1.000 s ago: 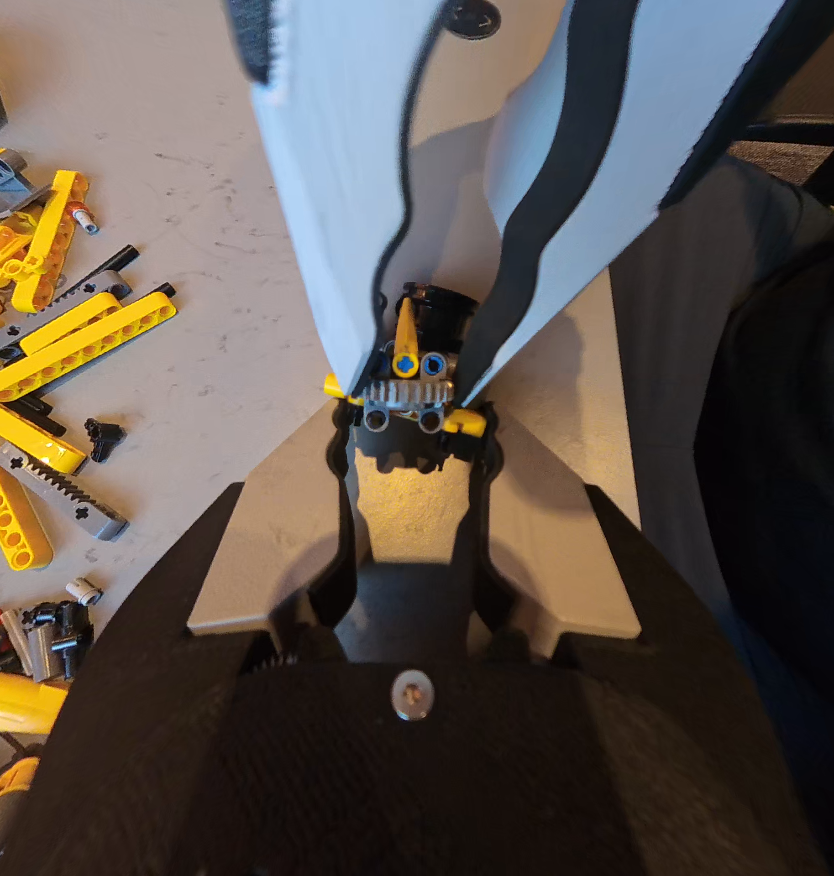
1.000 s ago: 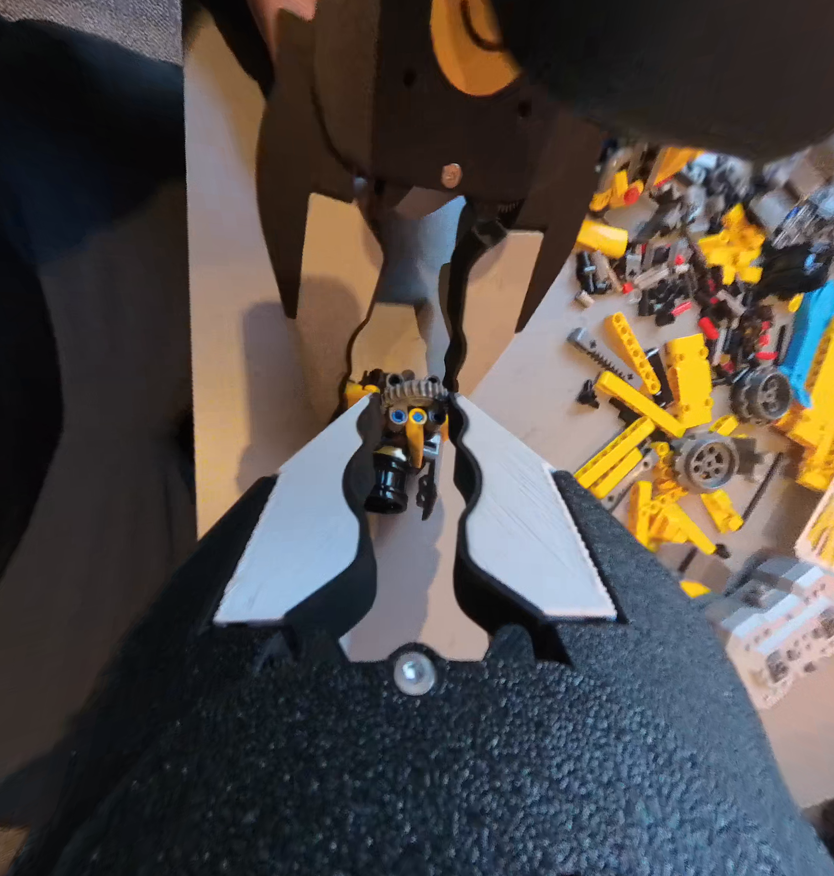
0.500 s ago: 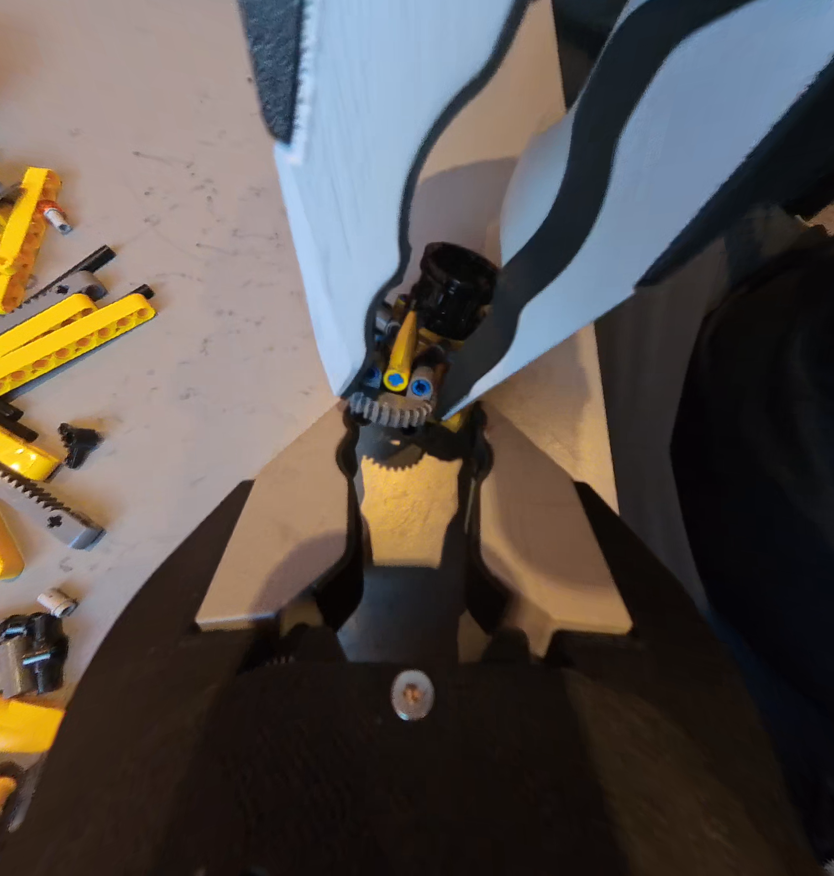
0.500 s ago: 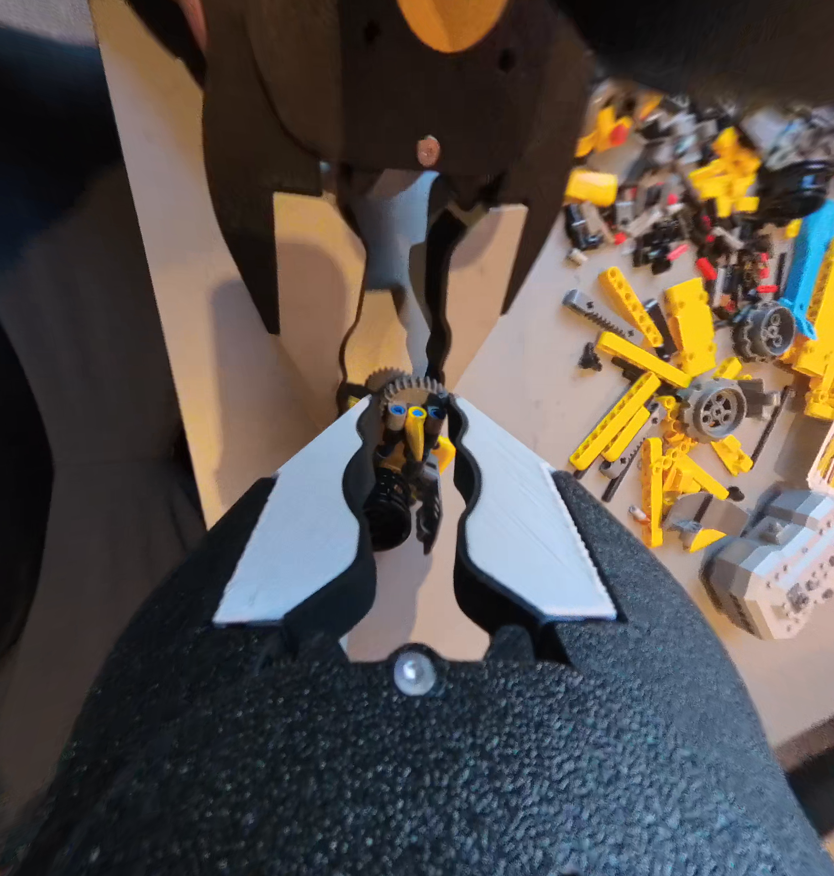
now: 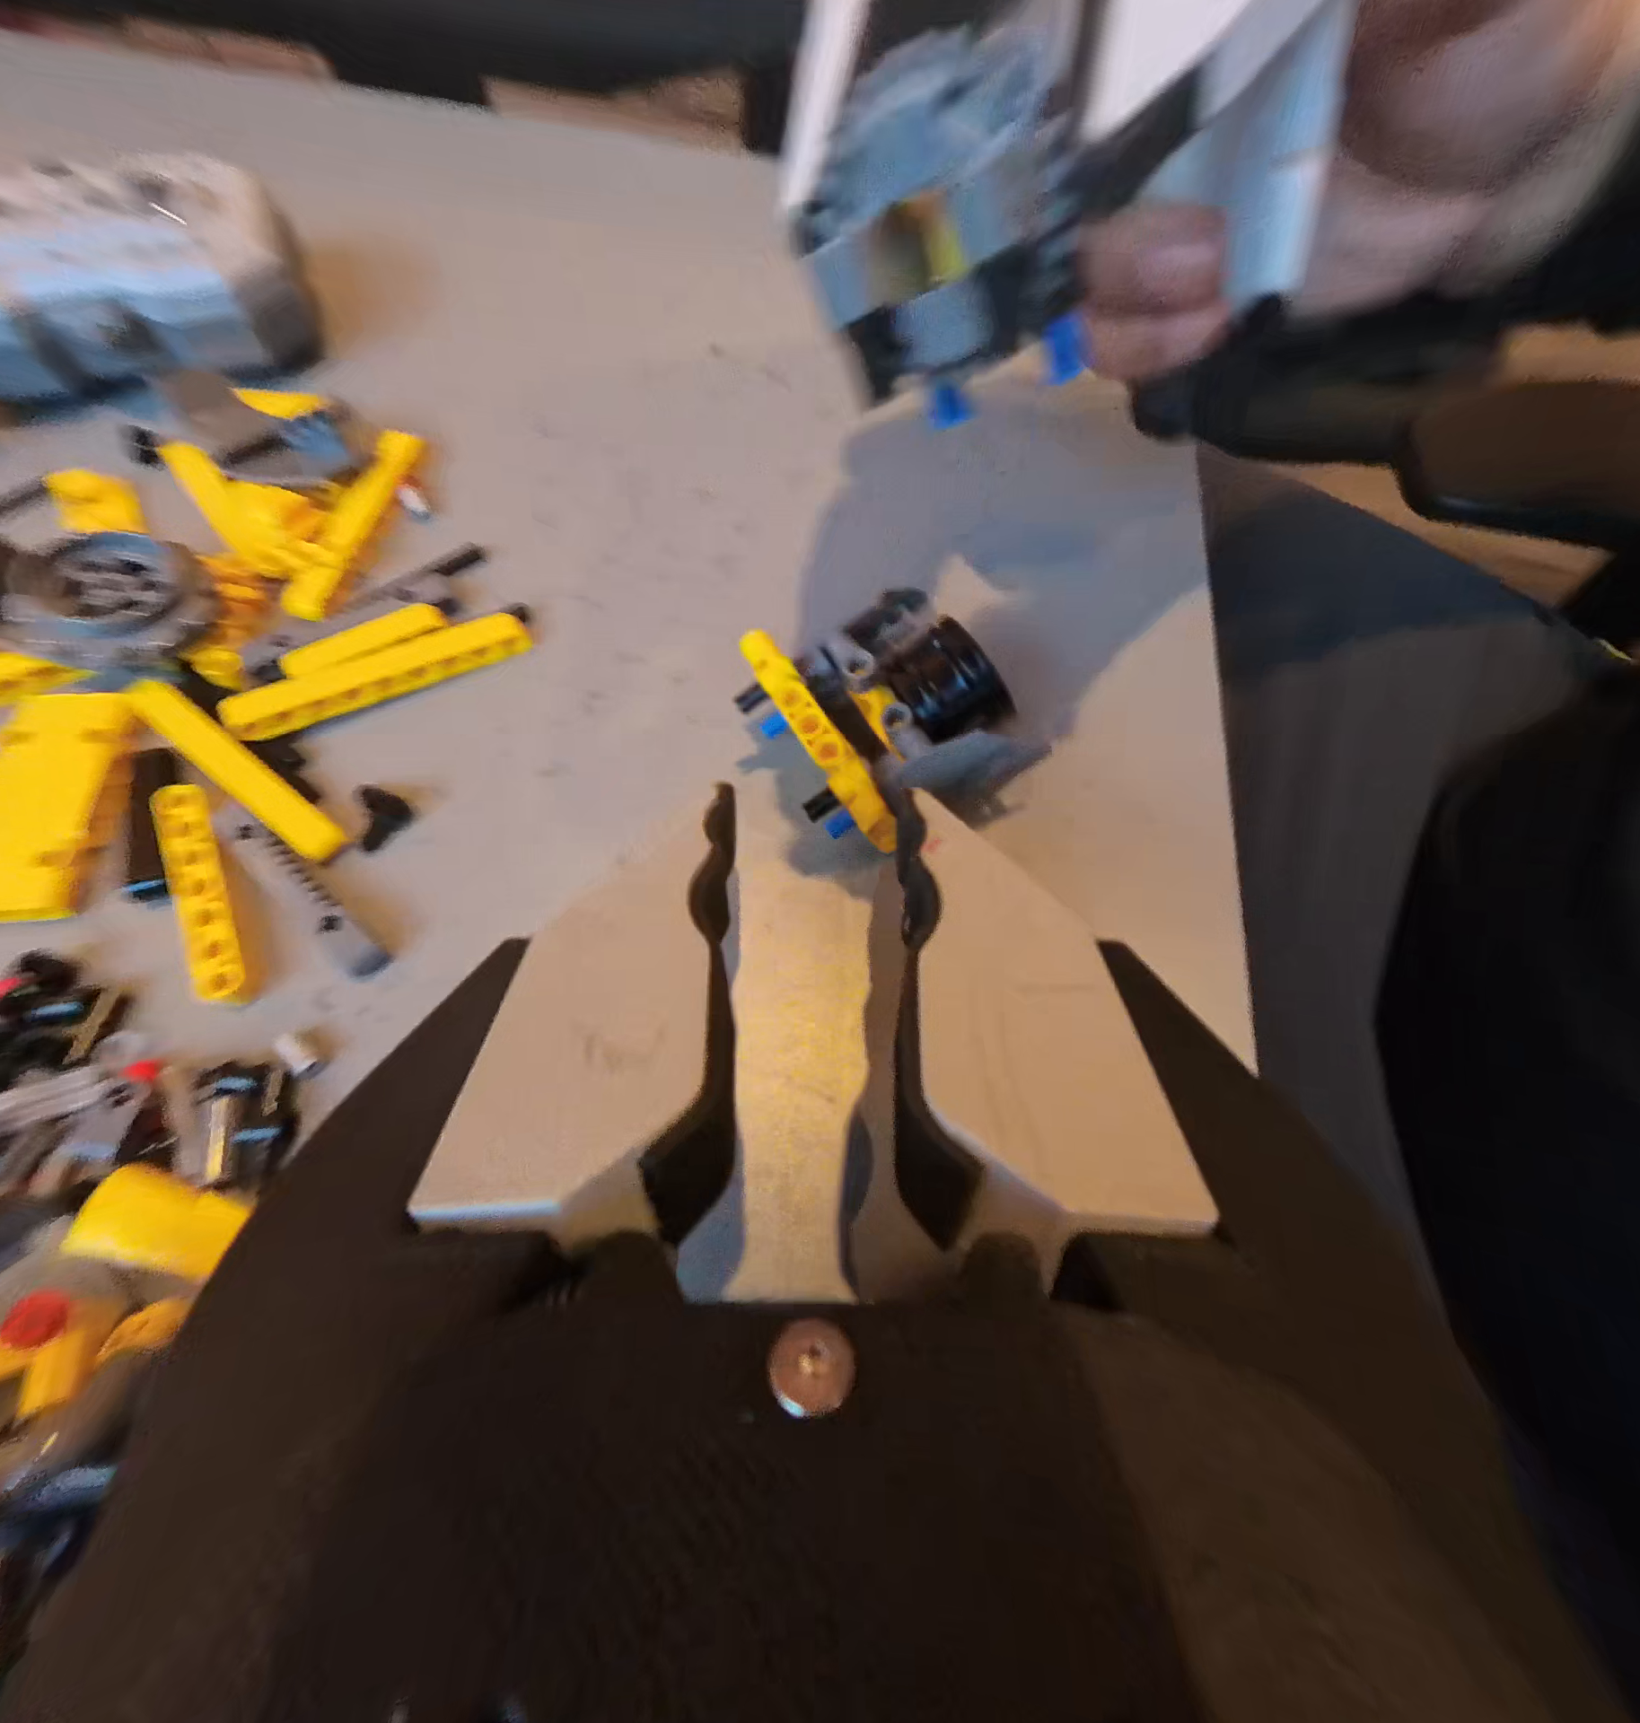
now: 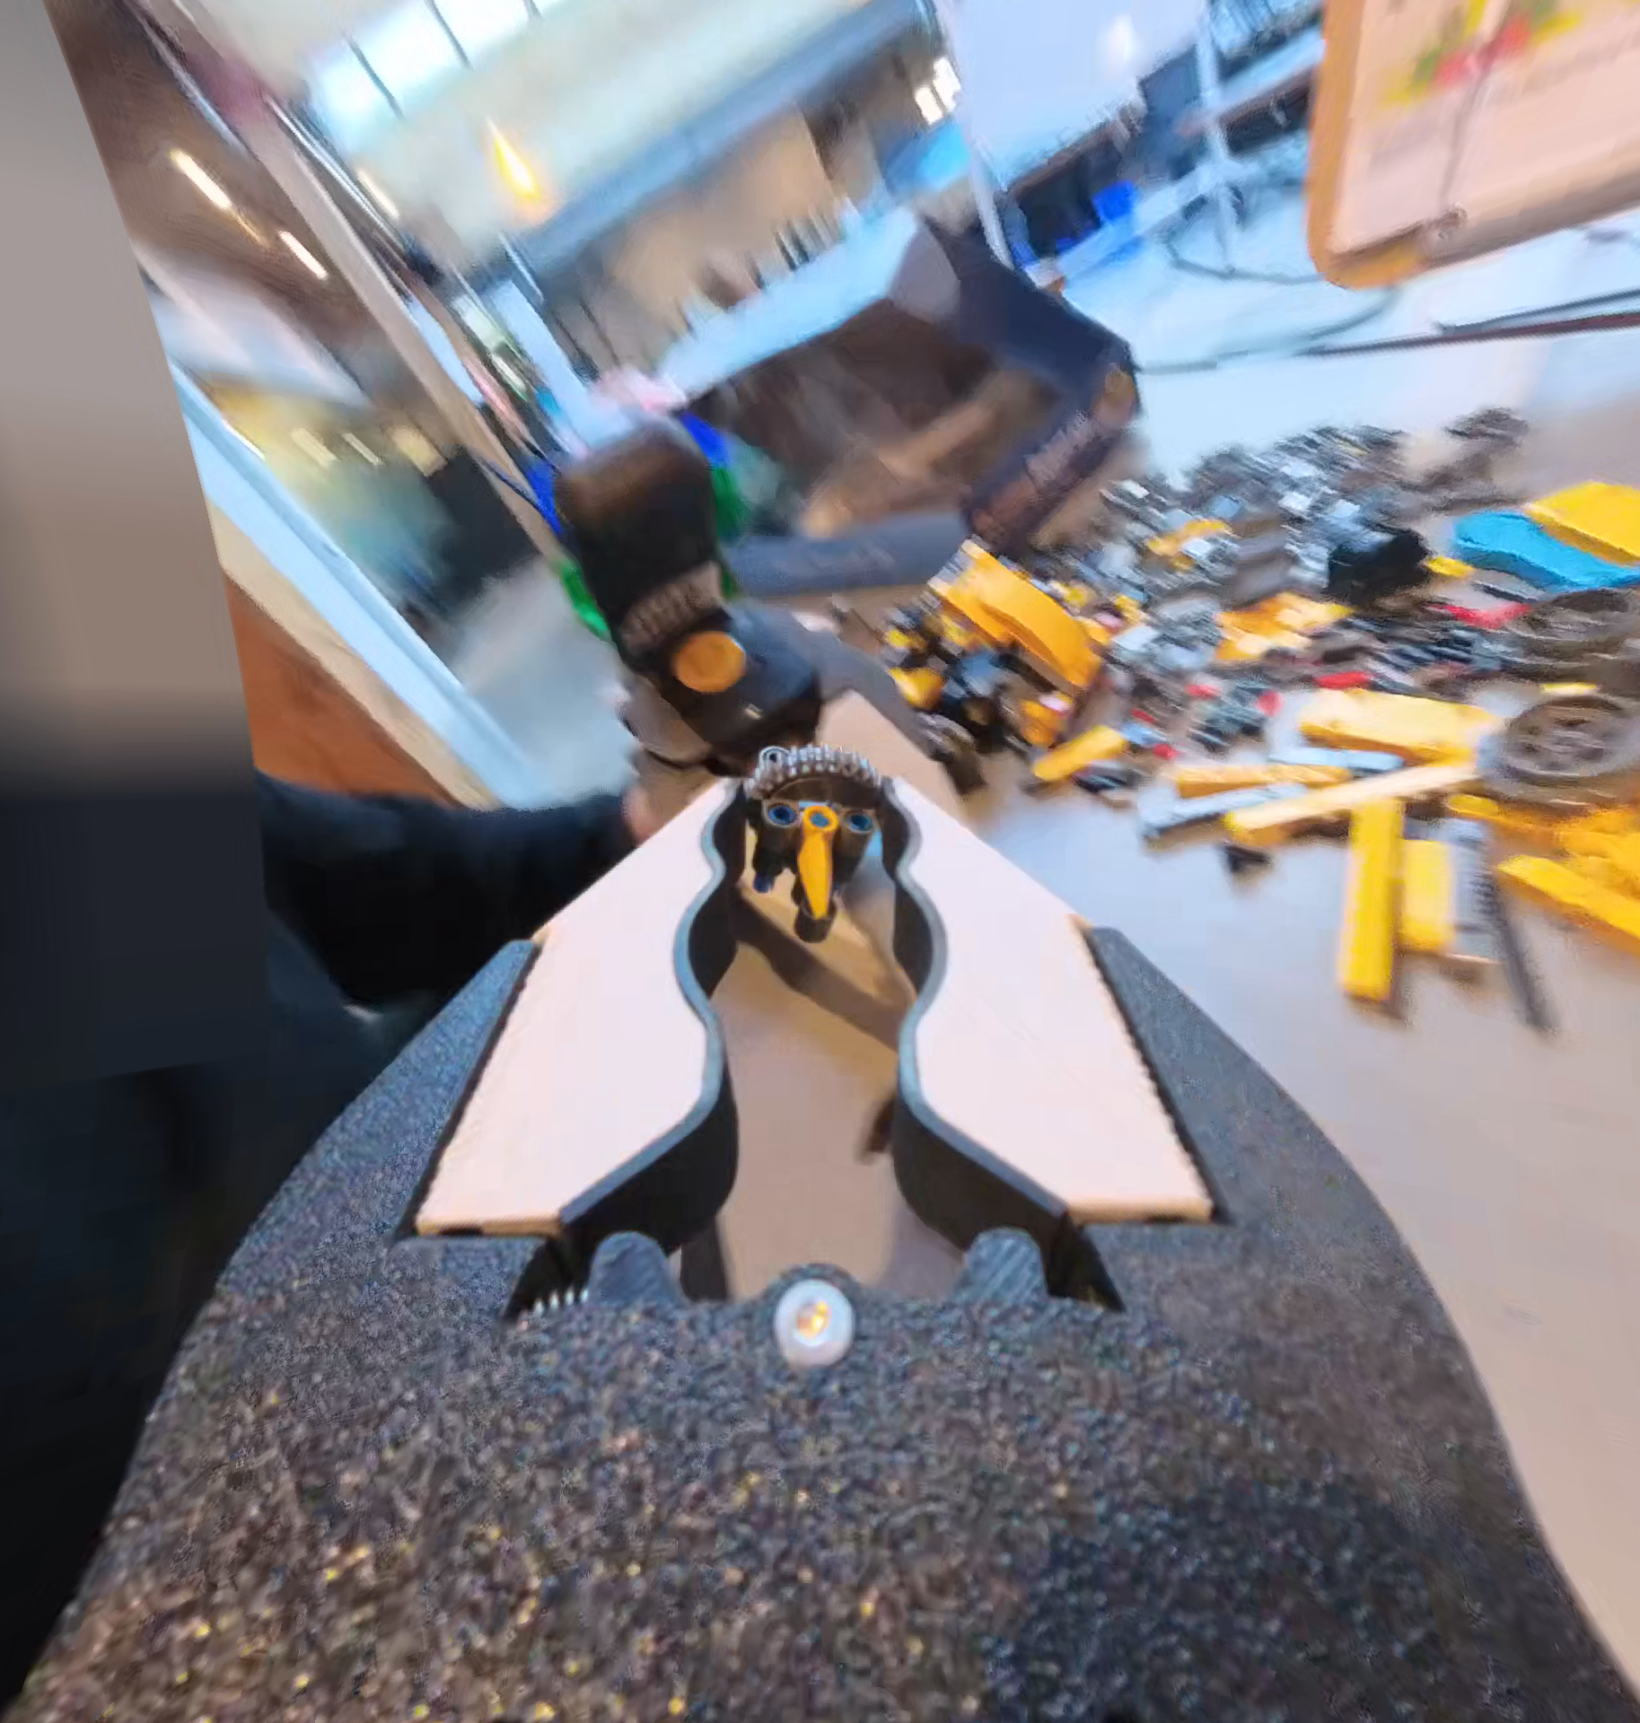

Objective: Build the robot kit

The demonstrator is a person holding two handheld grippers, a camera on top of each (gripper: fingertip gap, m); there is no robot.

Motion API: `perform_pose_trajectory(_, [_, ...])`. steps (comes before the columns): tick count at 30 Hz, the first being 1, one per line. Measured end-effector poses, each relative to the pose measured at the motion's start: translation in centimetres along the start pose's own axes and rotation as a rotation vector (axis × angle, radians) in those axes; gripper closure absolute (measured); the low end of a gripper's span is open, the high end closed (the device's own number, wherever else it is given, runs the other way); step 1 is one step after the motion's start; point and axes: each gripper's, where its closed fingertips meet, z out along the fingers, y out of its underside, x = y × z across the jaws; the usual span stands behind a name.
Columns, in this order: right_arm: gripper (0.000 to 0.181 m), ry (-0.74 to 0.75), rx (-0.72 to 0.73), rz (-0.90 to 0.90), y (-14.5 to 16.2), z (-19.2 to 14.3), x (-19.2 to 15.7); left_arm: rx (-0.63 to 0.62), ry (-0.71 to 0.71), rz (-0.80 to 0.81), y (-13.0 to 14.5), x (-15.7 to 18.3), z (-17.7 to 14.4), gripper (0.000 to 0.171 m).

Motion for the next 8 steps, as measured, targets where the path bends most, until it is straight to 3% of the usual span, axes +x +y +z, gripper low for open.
perform_pose_trajectory(5, [0.153,-0.213,0.171,0.232,-1.1,-0.6,-3.2,0.127,-0.096,0.028,-3.9,1.8,-2.6,0.123])
perform_pose_trajectory(8, [0.153,-0.381,0.222,0.405,-1.5,-0.8,-5.3,0.236,-0.161,0.15,-7.2,4.2,-4.6,0.131])
